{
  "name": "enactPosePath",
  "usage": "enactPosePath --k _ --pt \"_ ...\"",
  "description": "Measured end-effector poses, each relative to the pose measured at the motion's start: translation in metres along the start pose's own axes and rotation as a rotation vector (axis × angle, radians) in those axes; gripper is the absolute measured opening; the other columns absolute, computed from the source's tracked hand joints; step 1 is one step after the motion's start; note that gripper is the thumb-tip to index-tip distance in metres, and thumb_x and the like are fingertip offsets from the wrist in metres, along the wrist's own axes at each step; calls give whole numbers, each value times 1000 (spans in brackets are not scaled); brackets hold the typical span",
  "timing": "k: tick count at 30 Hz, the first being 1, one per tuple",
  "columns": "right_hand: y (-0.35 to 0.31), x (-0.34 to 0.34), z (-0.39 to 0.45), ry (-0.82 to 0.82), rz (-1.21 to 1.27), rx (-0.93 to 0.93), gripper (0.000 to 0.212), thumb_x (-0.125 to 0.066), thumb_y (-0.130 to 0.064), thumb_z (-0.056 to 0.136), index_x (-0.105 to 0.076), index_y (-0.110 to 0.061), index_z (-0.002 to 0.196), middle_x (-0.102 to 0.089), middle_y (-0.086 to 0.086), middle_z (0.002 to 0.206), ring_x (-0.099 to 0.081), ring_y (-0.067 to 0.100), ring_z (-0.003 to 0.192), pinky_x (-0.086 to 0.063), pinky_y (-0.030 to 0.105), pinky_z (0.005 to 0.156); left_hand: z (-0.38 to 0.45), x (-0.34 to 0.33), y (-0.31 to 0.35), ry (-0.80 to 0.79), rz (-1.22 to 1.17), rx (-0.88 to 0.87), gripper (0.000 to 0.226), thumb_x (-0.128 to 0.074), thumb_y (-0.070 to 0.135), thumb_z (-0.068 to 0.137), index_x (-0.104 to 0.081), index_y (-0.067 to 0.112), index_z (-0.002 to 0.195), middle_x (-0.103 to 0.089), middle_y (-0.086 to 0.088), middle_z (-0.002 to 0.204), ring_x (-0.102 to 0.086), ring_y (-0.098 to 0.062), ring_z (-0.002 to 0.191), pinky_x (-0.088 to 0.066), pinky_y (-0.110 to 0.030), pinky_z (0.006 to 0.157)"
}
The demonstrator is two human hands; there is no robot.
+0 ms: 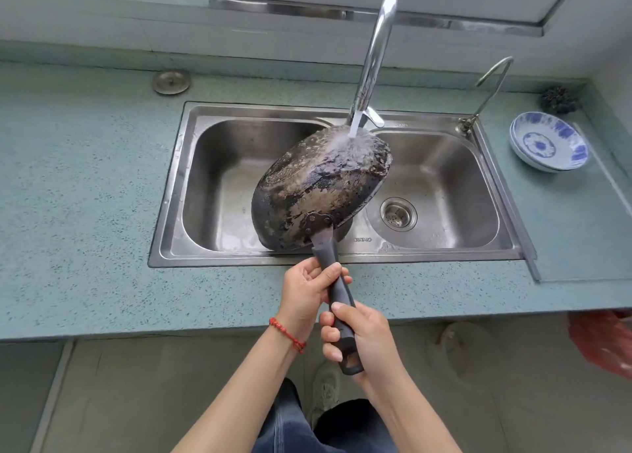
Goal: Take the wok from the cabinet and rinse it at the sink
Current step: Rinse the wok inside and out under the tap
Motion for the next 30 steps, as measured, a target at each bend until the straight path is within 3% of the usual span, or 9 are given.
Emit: enactPosePath --k 14,23,26,30 --pt "-7 7 3 41 -124 50 14 -45 3 88 -51 -2 77 -47 8 59 -42 11 40 -31 19 31 4 -5 -4 -12 -61 27 10 -51 -1 85 -56 1 78 -68 0 56 -65 -10 56 -53 -20 55" --pt "-5 1 8 -91 -21 24 1 -50 0 84 -51 -1 84 -49 6 60 -41 10 43 -32 18 31 1 -3 3 29 -133 -10 9 -55 -4 81 -60 3 79 -70 -1 61 -68 -12 61 -56 -22 64" --pt "-2 -4 9 -139 15 17 13 -52 -6 75 -49 -1 86 -50 5 60 -41 9 43 -32 18 31 0 -3 5 12 -231 10 12 -50 -6 83 -60 0 82 -72 -4 66 -69 -14 64 -57 -23 67" --pt "2 -8 11 -188 40 -7 12 -53 -7 75 -47 -3 85 -50 4 62 -42 7 43 -33 16 31 3 -2 8 1 -274 44 16 -45 -7 85 -58 -1 81 -71 -5 63 -69 -14 60 -56 -22 61"
Point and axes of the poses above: each hand's wrist, its own z-axis towards the middle knuckle, its own x-axis out of the back of the hand, y = z × x, the point moved 9 cm from there along z, towards the middle knuckle
